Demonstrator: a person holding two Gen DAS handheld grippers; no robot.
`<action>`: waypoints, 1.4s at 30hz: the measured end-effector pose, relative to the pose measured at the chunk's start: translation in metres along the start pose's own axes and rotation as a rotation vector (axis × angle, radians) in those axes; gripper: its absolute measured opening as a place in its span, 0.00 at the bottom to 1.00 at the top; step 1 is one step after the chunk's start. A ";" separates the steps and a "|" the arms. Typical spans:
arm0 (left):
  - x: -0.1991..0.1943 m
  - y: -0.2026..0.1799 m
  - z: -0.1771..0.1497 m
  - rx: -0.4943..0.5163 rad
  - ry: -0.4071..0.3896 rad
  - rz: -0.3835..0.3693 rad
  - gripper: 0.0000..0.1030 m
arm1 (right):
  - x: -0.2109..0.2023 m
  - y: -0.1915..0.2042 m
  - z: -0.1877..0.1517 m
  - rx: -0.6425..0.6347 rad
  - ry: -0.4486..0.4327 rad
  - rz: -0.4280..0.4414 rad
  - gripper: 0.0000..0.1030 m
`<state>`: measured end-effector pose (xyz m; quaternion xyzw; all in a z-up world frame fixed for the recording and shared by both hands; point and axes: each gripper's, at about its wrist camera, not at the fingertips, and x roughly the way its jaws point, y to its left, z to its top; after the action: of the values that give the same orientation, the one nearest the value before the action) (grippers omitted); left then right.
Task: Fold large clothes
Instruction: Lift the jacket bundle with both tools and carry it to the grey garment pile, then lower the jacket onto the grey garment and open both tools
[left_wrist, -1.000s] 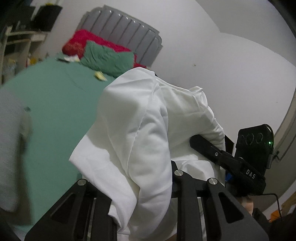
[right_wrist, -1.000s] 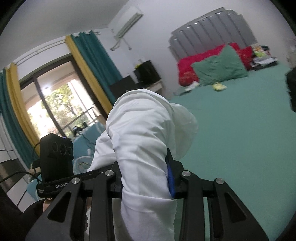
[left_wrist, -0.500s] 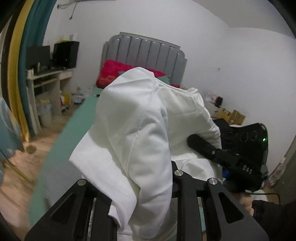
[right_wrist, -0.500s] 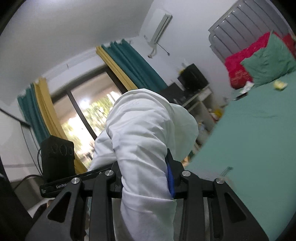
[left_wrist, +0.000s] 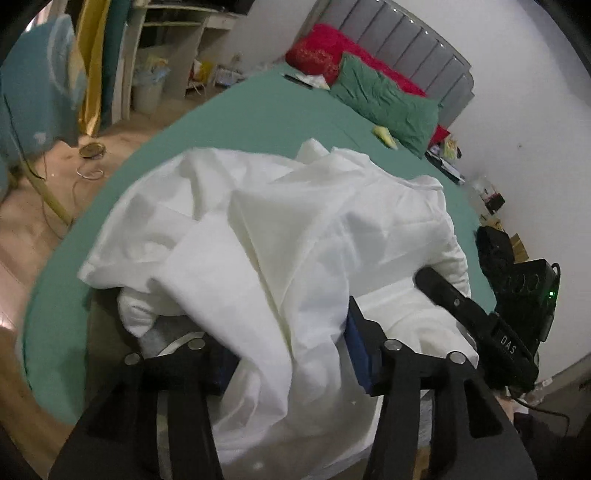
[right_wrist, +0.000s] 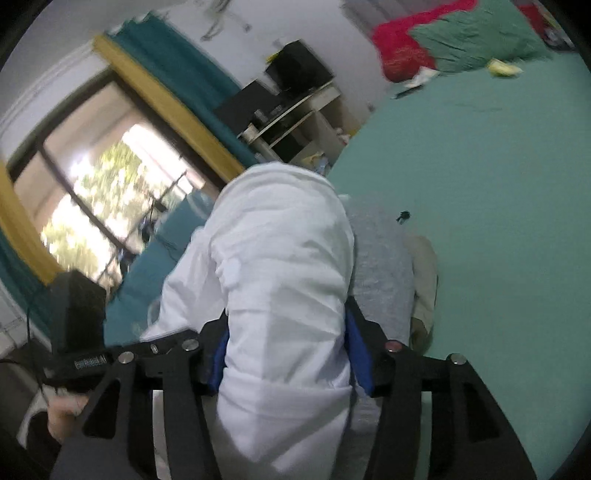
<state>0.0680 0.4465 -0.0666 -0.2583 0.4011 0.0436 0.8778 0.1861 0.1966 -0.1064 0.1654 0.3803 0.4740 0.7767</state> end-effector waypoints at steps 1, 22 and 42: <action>-0.002 0.001 -0.002 -0.011 0.000 0.000 0.55 | -0.002 -0.001 0.000 -0.012 0.011 -0.003 0.54; -0.082 -0.080 -0.042 0.143 -0.112 0.292 0.56 | -0.102 -0.016 0.000 0.029 0.056 -0.111 0.86; -0.092 -0.202 -0.125 0.141 -0.159 0.216 0.56 | -0.237 -0.053 -0.029 0.032 0.009 -0.263 0.86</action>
<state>-0.0219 0.2233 0.0163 -0.1470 0.3579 0.1298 0.9129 0.1347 -0.0371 -0.0548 0.1244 0.4095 0.3627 0.8278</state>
